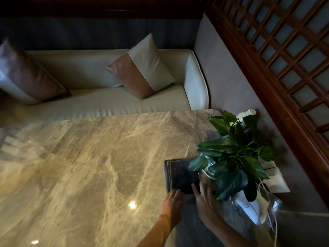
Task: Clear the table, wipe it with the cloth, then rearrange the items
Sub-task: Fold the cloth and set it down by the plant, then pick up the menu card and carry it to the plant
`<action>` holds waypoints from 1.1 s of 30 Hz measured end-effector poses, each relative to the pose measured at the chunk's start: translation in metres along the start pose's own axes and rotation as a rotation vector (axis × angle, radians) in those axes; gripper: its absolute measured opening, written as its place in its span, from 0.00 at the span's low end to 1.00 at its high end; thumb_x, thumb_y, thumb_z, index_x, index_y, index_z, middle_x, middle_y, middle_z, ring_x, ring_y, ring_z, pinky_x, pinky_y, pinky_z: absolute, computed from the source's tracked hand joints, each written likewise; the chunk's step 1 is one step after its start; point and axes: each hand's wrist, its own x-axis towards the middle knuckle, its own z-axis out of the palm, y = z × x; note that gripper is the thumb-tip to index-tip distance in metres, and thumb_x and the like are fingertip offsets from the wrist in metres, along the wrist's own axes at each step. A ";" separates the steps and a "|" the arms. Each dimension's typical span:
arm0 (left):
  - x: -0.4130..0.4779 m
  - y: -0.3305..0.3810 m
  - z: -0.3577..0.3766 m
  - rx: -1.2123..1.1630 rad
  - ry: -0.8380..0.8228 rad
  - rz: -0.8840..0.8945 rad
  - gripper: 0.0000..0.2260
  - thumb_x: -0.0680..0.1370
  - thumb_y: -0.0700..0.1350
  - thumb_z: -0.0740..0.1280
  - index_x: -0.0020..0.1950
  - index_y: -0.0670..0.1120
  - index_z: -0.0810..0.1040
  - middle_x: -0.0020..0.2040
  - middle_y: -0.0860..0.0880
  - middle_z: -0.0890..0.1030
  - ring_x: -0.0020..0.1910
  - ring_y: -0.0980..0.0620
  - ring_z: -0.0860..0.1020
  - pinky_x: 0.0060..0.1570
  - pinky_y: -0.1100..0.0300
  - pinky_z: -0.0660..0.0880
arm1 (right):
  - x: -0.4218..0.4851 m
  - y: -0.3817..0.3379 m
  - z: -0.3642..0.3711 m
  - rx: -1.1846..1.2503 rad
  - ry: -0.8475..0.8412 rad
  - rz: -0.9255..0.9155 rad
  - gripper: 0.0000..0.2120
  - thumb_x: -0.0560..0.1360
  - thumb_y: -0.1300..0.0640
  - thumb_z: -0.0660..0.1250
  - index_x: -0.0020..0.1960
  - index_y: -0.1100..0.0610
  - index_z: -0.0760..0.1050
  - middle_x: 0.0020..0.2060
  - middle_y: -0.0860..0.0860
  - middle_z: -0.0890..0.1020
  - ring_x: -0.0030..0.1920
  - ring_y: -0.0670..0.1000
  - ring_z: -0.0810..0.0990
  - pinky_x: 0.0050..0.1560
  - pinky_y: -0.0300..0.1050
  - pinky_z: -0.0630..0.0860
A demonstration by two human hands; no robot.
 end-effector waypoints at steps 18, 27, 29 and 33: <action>-0.396 -0.325 -0.109 -0.589 0.557 -0.987 0.14 0.81 0.47 0.57 0.47 0.40 0.77 0.48 0.36 0.82 0.50 0.37 0.80 0.47 0.49 0.74 | -0.085 -0.444 -0.111 0.066 0.025 -0.600 0.14 0.77 0.46 0.62 0.45 0.54 0.80 0.45 0.54 0.85 0.50 0.58 0.83 0.45 0.47 0.76; -0.600 -0.451 -0.072 -0.706 0.840 -1.214 0.13 0.80 0.46 0.60 0.38 0.45 0.74 0.37 0.46 0.79 0.37 0.47 0.78 0.37 0.54 0.69 | -0.187 -0.668 -0.051 0.268 -0.122 -0.699 0.13 0.76 0.43 0.64 0.37 0.49 0.76 0.31 0.48 0.79 0.40 0.57 0.82 0.42 0.51 0.78; -0.614 -0.477 -0.062 -0.724 0.800 -1.241 0.13 0.80 0.48 0.59 0.37 0.46 0.73 0.36 0.50 0.77 0.36 0.50 0.75 0.37 0.57 0.66 | -0.200 -0.697 -0.050 0.293 -0.137 -0.687 0.12 0.75 0.43 0.64 0.41 0.49 0.79 0.36 0.49 0.84 0.43 0.56 0.83 0.45 0.51 0.80; -0.611 -0.528 -0.067 -0.889 0.757 -1.233 0.14 0.78 0.48 0.58 0.38 0.41 0.73 0.37 0.44 0.80 0.38 0.44 0.79 0.41 0.51 0.77 | -0.213 -0.756 -0.074 0.319 -0.096 -0.636 0.14 0.74 0.40 0.64 0.43 0.50 0.80 0.39 0.47 0.84 0.45 0.54 0.83 0.46 0.48 0.78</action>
